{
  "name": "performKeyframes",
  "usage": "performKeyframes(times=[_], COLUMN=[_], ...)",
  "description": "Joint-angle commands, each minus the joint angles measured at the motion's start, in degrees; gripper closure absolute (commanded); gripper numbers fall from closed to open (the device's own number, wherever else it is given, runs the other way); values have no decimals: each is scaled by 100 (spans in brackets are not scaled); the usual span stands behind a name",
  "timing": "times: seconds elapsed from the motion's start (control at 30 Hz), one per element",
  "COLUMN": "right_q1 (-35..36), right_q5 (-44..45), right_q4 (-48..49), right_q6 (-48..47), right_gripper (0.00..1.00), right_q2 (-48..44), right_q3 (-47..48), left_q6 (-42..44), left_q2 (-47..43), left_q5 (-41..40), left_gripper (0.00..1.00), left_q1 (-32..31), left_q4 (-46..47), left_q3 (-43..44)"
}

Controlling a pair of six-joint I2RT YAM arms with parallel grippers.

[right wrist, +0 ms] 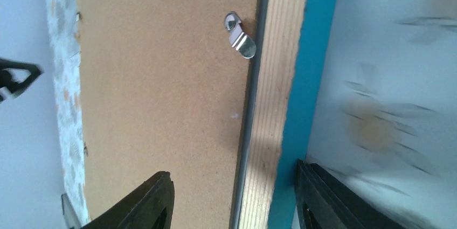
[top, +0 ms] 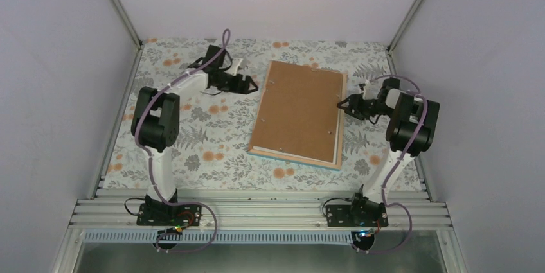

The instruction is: Put the photo into the frame

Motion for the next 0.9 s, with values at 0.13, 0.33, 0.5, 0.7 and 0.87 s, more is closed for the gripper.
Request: performKeyframes(times=[0.13, 0.33, 0.5, 0.7, 0.87], right_q1=[906, 747, 751, 789, 824], right_q5=[-682, -257, 28, 40, -53], right_q4=[6, -263, -408, -229, -184], right_q6=[250, -96, -320, -389, -386], right_gripper=[40, 39, 39, 40, 40], right_q2=[425, 107, -146, -351, -387], right_q3=[148, 152, -156, -631, -724], left_q6=[1437, 1901, 2038, 2028, 2042], left_q2=[-603, -1118, -1220, -1094, -910], left_q5=[-1219, -1829, -1839, -1613, -1675], left_gripper=[18, 33, 35, 35, 37], left_q1=[560, 787, 767, 705, 615], left_q4=[-723, -727, -561, -513, -471], left_q3=[-909, -1886, -2095, -1998, -1911])
